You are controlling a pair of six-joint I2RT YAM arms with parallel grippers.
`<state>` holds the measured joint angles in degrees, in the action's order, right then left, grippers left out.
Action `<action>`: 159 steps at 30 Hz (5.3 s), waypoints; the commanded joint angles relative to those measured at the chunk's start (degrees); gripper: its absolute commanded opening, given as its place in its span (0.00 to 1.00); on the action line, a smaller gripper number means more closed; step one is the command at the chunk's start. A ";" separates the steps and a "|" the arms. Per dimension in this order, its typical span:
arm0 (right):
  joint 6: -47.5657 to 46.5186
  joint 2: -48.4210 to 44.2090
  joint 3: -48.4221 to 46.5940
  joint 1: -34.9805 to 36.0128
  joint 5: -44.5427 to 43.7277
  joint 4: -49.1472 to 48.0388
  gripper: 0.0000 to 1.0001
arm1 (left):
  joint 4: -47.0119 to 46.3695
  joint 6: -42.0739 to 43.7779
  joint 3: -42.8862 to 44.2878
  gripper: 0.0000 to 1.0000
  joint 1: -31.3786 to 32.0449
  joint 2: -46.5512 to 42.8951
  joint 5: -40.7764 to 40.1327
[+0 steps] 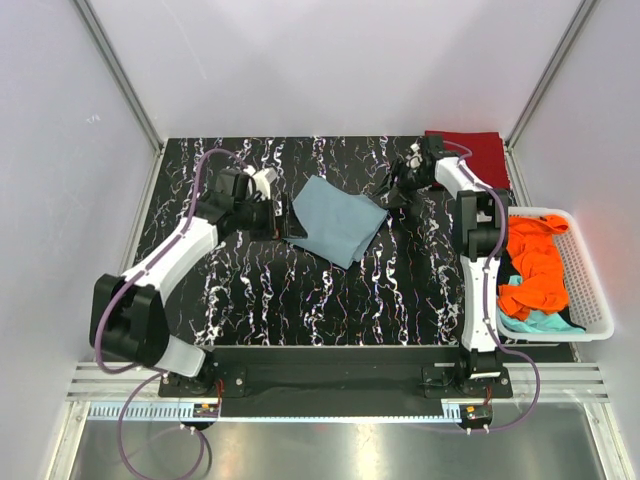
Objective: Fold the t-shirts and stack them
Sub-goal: Fold the tshirt
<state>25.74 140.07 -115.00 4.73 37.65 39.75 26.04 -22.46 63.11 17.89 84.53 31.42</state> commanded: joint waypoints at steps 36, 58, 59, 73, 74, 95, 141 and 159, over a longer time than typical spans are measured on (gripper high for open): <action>13.82 -59.91 70.26 9.77 -2.49 -18.13 0.72 | 9.35 -10.77 3.67 0.99 22.87 -12.04 -25.77; 13.46 -49.37 72.90 2.21 4.36 -28.84 0.40 | 28.53 -3.12 51.23 0.61 36.25 42.90 -62.44; 13.55 -48.67 73.16 2.21 4.71 -29.37 0.40 | 28.71 -3.55 52.19 0.59 36.25 44.21 -62.62; 15.13 -46.82 74.92 2.21 7.53 -34.38 0.38 | 29.15 -5.14 51.50 0.59 37.22 47.83 -63.76; 15.22 -46.56 75.18 2.21 7.61 -34.82 0.38 | 28.80 -5.23 51.58 0.64 37.22 47.92 -63.50; 24.53 -40.06 72.73 2.30 13.32 -48.51 0.17 | 26.87 -3.30 50.62 0.02 35.99 45.46 -60.69; 29.28 -23.00 57.78 13.29 -2.76 -44.32 0.10 | 21.33 -4.61 51.50 0.06 30.71 42.56 -48.47; 9.09 -38.73 49.97 5.46 -6.63 -16.20 0.28 | 12.54 -0.22 35.87 0.66 26.33 20.99 -27.82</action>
<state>42.63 105.43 -60.88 10.13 31.64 16.88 42.78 -23.99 102.10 45.76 118.85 -3.38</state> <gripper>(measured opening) 0.267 0.674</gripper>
